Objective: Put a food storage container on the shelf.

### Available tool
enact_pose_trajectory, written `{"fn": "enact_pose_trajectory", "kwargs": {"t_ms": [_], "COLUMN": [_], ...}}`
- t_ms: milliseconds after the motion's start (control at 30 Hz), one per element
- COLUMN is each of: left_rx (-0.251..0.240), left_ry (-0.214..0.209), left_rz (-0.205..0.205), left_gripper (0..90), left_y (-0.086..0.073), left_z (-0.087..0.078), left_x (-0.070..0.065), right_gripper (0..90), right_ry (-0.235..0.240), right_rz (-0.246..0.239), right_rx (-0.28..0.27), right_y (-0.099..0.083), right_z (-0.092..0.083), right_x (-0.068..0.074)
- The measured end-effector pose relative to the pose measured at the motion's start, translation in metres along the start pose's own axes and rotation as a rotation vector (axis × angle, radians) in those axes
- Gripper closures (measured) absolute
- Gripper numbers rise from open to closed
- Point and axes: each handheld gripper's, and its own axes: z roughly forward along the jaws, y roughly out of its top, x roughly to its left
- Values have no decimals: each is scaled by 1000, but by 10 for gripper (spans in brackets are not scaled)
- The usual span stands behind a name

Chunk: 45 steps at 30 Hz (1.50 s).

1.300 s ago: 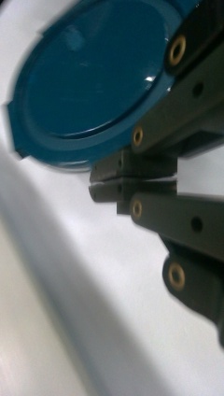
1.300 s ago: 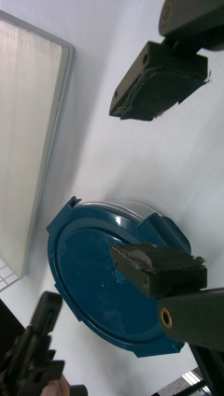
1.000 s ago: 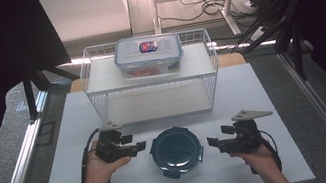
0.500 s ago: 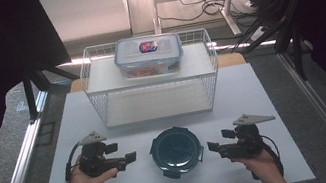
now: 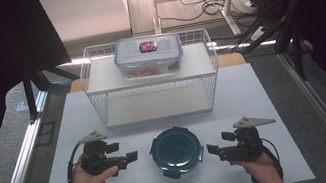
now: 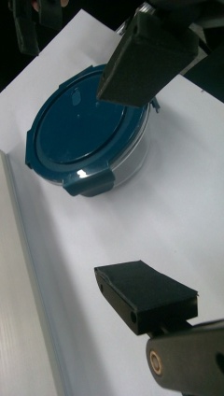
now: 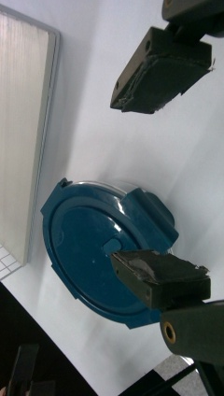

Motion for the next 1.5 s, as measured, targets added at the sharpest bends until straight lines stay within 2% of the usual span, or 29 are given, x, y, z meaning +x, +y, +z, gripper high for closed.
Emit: {"fn": "enact_pose_trajectory", "kwargs": {"t_ms": [233, 400, 533, 733, 1000, 1133, 1333, 1500], "left_rx": [11, 24, 35, 45, 48, 68, 89, 121], "left_ry": [-25, -48, -72, -77, -96, -115, -167, -198], "left_rz": [-2, -26, -47, -56, -79, -90, -135, -136], "left_gripper": [145, 157, 169, 166, 162, 158, 143, 141], "left_y": [-1, -1, 2, 6, 14, 17, 20, 20], "left_z": [9, 16, 23, 31, 41, 50, 68, 78], "left_x": [-3, 1, 7, 9, 10, 11, 14, 15], "right_gripper": [215, 215, 215, 218, 221, 221, 221, 219], "right_ry": [22, 31, 41, 47, 51, 48, 56, 56], "right_rz": [28, 44, 82, 110, 121, 139, 195, 218], "right_rx": [14, 13, 9, 31, 30, 31, 38, 50], "right_y": [-4, -3, -3, -3, 0, -1, -4, -7], "right_z": [8, 12, 14, 26, 34, 35, 40, 42], "right_x": [2, 3, 5, 9, 15, 14, 10, 9]}}
